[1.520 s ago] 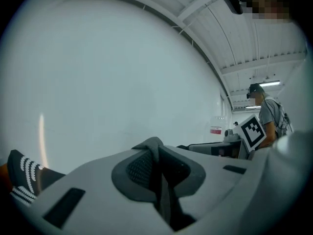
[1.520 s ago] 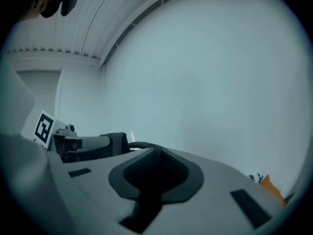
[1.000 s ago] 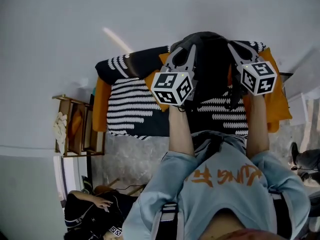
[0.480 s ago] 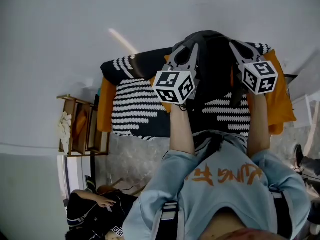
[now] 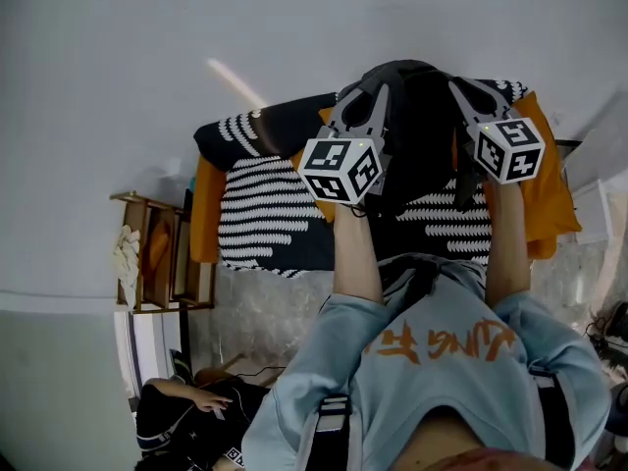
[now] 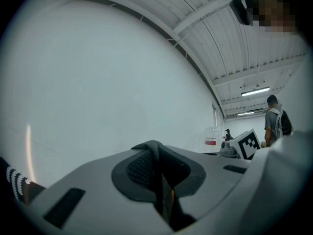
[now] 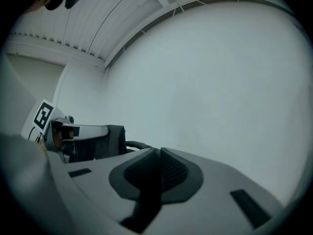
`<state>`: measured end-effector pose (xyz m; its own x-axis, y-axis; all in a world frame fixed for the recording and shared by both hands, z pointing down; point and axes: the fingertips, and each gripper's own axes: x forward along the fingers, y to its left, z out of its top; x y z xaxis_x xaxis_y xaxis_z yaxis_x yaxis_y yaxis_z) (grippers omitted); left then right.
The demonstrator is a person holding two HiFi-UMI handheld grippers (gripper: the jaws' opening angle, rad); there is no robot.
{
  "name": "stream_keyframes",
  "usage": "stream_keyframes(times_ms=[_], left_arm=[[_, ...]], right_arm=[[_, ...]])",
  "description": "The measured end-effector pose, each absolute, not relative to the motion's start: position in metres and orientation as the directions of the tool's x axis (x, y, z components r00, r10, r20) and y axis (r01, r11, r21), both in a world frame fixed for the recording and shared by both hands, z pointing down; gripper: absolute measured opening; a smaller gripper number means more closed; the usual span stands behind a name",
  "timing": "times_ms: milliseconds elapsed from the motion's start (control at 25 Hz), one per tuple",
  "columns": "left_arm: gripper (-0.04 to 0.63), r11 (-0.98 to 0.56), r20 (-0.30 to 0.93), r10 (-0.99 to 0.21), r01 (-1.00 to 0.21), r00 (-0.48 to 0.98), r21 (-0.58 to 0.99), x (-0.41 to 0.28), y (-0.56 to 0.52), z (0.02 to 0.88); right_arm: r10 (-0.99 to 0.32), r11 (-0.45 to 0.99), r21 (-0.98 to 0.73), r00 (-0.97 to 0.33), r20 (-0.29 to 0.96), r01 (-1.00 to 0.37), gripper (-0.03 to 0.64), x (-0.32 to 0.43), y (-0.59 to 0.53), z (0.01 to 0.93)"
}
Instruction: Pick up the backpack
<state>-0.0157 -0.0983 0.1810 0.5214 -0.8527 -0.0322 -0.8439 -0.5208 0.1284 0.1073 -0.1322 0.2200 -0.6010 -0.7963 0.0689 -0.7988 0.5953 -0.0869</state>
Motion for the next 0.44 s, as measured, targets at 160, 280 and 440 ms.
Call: stream_keyframes(times_ms=[160, 280, 440], left_arm=[[0.041, -0.528, -0.036, -0.848, -0.839, 0.528, 0.133, -0.013, -0.099, 0.1815], [0.041, -0.532, -0.037, -0.845, -0.835, 0.533, 0.137, -0.0127, -0.0995, 0.1809], [0.041, -0.533, -0.031, -0.845, -0.834, 0.534, 0.143, -0.0116, -0.1034, 0.1843]], right_arm=[[-0.802, 0.589, -0.081, -0.594, 0.068, -0.804, 0.051, 0.1105, -0.1317, 0.2194], [-0.806, 0.583, -0.078, -0.588, 0.069, -0.809, 0.051, 0.1114, -0.1313, 0.2181], [-0.809, 0.579, -0.076, -0.583, 0.074, -0.812, 0.051, 0.1132, -0.1341, 0.2202]])
